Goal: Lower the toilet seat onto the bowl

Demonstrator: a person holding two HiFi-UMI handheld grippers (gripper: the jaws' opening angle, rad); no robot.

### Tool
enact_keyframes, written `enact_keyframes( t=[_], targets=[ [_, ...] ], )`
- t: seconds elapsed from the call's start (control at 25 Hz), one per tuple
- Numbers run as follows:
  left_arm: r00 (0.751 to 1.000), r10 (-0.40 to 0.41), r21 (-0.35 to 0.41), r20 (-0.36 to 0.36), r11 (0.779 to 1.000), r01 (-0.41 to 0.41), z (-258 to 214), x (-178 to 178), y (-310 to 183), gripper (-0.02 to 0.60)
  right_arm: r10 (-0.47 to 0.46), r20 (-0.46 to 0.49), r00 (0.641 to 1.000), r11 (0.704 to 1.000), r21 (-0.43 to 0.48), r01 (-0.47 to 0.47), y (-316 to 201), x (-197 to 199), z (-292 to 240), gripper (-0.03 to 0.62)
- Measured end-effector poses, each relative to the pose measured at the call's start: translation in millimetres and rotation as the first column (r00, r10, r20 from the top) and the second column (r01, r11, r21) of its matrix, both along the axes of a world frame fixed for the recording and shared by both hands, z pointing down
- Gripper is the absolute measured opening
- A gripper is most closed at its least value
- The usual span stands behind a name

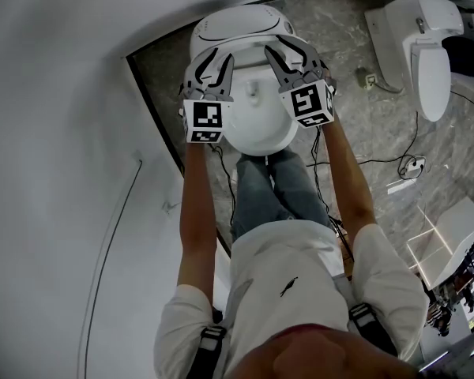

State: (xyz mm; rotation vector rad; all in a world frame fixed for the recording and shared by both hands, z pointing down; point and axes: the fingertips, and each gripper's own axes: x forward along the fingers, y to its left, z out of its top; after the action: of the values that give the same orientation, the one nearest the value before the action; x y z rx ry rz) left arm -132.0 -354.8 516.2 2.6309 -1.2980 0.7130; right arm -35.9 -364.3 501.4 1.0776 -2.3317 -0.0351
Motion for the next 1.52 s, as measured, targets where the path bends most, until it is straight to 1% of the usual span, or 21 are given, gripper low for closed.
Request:
enact_keyframes(
  t=[0.16,0.36,0.52,1.04,1.12,1.2,1.52],
  targets=[
    [1.0,-0.006,-0.018,0.003,1.0,0.006,10.2,-3.6,0.4,0.129,0.001,-0.027,1.0,1.0,0.0,-0.001,-3.6,-1.4,5.0,0.129],
    [1.0,-0.003,-0.016,0.01,1.0,0.003,14.0,-3.6,-6.6,0.141,-0.011,-0.093,0.996,1.0,0.018,0.012,-9.6,-0.3,13.1,0.13],
    [1.0,-0.012,-0.007,0.009,1.0,0.012,13.9,-5.0,-10.8,0.141,-0.017,-0.106,0.994,0.999,0.031,0.02,-10.1,-1.1,12.7,0.13],
    [1.0,-0.005,-0.004,0.008,1.0,0.005,11.4,-0.9,-3.0,0.141,0.017,-0.082,0.996,0.999,0.046,-0.013,1.5,2.5,8.1,0.13],
    [1.0,-0.002,-0.004,0.013,1.0,0.002,11.5,-1.4,-0.6,0.141,0.024,-0.076,0.997,0.999,0.048,-0.02,4.6,2.9,6.9,0.126],
    [1.0,-0.001,-0.004,0.017,1.0,0.001,12.7,-1.8,1.2,0.141,0.031,-0.07,0.997,0.998,0.051,-0.027,6.8,4.2,6.9,0.107],
    [1.0,0.004,-0.006,0.007,1.0,-0.004,12.5,-0.7,12.5,0.14,0.039,-0.066,0.997,0.998,0.052,-0.035,18.7,6.2,5.8,0.104]
  ],
)
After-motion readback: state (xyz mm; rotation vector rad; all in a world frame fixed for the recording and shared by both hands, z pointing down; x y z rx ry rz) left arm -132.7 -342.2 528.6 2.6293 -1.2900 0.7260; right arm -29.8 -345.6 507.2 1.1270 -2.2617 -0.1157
